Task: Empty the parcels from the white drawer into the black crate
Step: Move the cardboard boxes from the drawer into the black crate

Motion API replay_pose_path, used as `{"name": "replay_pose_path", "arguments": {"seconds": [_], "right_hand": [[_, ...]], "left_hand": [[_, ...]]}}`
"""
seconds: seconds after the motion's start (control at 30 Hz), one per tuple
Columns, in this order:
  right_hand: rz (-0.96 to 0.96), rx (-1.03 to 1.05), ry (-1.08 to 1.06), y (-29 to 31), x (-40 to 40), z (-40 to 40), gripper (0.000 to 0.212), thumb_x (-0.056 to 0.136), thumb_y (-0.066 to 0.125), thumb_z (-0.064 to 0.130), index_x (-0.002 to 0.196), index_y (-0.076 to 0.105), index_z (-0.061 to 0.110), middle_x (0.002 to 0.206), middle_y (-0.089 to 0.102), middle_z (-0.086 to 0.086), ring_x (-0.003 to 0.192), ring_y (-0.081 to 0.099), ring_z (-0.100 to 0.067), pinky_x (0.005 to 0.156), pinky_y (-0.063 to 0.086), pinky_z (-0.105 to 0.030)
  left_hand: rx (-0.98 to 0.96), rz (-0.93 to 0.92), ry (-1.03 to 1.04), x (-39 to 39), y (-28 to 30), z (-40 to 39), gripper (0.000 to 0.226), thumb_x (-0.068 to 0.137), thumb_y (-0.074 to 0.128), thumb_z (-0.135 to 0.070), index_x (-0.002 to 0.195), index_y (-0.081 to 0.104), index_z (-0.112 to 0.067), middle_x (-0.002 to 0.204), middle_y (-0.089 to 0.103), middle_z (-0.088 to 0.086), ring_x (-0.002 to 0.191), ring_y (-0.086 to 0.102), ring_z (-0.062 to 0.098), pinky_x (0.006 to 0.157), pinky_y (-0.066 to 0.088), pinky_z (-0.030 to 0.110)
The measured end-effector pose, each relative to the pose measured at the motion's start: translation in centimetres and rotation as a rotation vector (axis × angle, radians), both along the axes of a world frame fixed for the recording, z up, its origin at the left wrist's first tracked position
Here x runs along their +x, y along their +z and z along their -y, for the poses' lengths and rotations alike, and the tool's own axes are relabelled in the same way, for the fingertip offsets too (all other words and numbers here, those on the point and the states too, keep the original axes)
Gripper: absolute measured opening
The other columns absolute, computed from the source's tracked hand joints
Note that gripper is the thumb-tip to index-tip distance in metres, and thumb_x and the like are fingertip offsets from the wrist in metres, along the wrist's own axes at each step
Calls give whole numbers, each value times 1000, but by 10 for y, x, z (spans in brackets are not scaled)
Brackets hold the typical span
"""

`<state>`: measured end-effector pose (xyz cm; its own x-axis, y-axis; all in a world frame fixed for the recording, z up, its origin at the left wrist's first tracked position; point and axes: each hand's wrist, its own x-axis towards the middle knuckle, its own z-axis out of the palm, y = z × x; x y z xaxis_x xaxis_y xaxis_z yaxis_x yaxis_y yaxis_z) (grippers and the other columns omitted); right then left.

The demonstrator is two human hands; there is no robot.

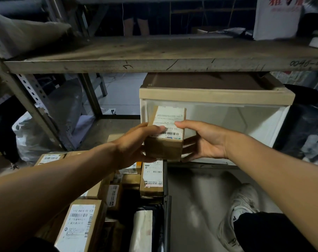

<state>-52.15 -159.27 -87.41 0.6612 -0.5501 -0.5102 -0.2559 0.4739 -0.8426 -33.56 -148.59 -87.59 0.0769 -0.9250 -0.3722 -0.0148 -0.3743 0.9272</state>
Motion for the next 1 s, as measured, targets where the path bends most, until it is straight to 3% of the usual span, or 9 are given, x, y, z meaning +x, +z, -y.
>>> {"name": "replay_pose_path", "arguments": {"seconds": [0.1,0.17,0.33,0.5,0.6,0.7,0.77,0.87,1.0], "right_hand": [[11,-21,-157,0,2,4,39,85,70,46,112,63,18,115,67,-21,97,68,-33,93,54,-57],[22,-32,-261,2,2,5,30,89,67,45,102,62,19,105,63,-16,87,64,-29,91,56,-57],[134,29,-407,7,0,5,20,94,62,32,102,62,14,97,69,-15,102,66,-32,87,56,-57],[48,-9,-278,2,-2,7,30,88,65,38,114,64,23,114,66,-15,109,65,-35,91,46,-64],[21,-55,-211,0,-4,9,41,87,67,45,122,66,26,123,69,-16,107,65,-28,96,50,-52],[19,-61,-165,0,-2,7,40,86,69,47,119,69,25,113,74,-12,99,68,-27,90,55,-45],[26,-62,-163,1,0,5,40,87,69,45,121,67,24,112,73,-13,102,68,-29,87,58,-48],[67,-58,-188,4,4,0,36,92,64,40,124,64,22,120,70,-19,110,68,-35,91,56,-53],[94,-38,-131,3,7,-4,30,93,63,37,119,64,23,116,70,-16,106,68,-34,90,56,-56]], "left_hand": [[-16,-1,-17,0,2,1,42,82,65,-35,123,56,-33,123,64,7,112,62,25,77,56,33],[-24,-1,-12,1,4,1,37,87,63,-34,124,57,-32,120,67,7,110,64,24,77,56,32],[-37,-34,36,4,4,0,53,83,65,-53,127,58,-23,125,65,10,110,67,26,86,55,38],[-30,-2,83,8,6,0,38,87,63,-40,120,60,-21,123,65,12,111,65,30,98,52,42],[-45,41,137,13,10,-1,36,87,61,-37,120,61,-21,122,68,10,112,64,29,100,50,41],[-50,47,153,15,11,-2,28,93,55,-36,116,61,-22,120,69,10,113,62,30,100,47,41],[-55,42,175,16,12,-2,32,91,56,-41,117,60,-22,121,68,10,116,60,31,102,46,45],[-83,13,185,16,12,-2,48,81,58,-53,117,60,-21,123,65,9,115,60,29,91,49,45],[-77,-27,198,17,8,-3,64,79,71,-51,130,55,-17,125,65,13,116,63,33,97,51,47]]}}
